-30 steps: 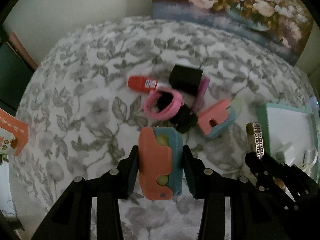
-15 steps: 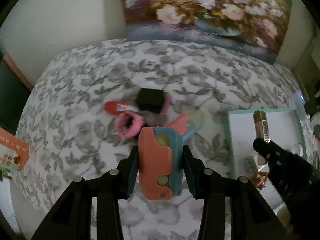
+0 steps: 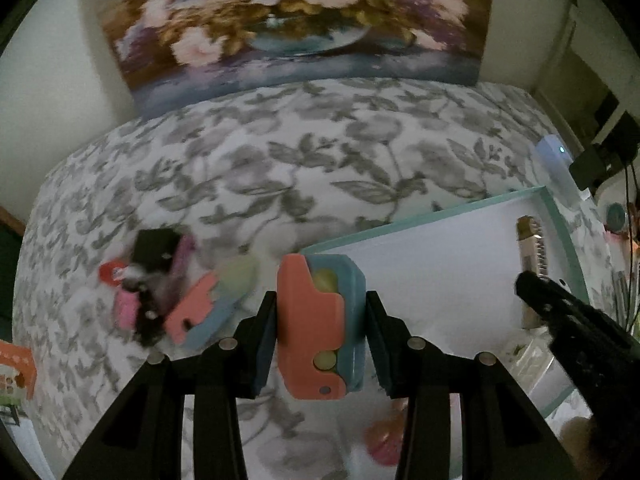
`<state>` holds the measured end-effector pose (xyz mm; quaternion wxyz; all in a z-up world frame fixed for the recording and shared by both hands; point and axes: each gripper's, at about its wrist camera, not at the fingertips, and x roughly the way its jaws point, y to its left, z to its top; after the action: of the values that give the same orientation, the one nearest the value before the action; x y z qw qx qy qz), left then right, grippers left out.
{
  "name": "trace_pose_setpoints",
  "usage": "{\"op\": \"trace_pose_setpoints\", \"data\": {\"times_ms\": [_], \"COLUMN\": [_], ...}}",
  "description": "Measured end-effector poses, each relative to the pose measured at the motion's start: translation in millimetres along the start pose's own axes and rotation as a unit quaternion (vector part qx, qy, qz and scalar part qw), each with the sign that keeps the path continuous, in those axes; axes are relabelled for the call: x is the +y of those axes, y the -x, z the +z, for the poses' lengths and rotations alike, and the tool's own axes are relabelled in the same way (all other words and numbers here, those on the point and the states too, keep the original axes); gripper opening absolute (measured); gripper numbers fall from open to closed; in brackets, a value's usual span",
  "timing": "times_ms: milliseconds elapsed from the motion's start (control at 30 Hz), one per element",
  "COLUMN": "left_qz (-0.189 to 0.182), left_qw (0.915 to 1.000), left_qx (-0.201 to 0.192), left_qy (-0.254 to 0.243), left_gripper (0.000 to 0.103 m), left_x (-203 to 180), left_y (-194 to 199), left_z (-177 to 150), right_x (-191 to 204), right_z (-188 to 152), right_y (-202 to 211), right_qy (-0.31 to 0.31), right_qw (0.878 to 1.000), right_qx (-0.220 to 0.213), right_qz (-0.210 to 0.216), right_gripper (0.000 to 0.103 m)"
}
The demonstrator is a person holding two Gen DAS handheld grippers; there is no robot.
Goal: Organize rigid objects
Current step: 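Carry the block and patterned bar into the tray and open both tools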
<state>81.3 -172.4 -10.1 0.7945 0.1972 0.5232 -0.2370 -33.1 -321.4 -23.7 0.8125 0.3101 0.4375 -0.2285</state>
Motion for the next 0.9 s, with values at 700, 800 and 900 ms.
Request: {"op": "trace_pose_setpoints", "data": {"times_ms": [700, 800, 900], "left_qz": [-0.018, -0.019, -0.021], "left_qw": [0.9995, 0.9993, 0.9991], "left_qx": [0.023, 0.029, 0.032], "left_qy": [0.01, 0.012, 0.017], "left_gripper": [0.044, 0.044, 0.045], "left_x": [-20, -20, -18], "left_y": [-34, -35, -33], "left_z": [-5, -6, -5], "right_x": [3, 2, 2], "right_z": [-7, -6, -5], "right_y": [-12, -12, -10], "right_qy": [0.032, 0.03, 0.029], "right_qw": [0.999, 0.999, 0.999], "right_qx": [0.021, 0.023, 0.019], "right_qz": [-0.017, -0.016, -0.019], "right_gripper": [0.022, 0.023, 0.024]}}
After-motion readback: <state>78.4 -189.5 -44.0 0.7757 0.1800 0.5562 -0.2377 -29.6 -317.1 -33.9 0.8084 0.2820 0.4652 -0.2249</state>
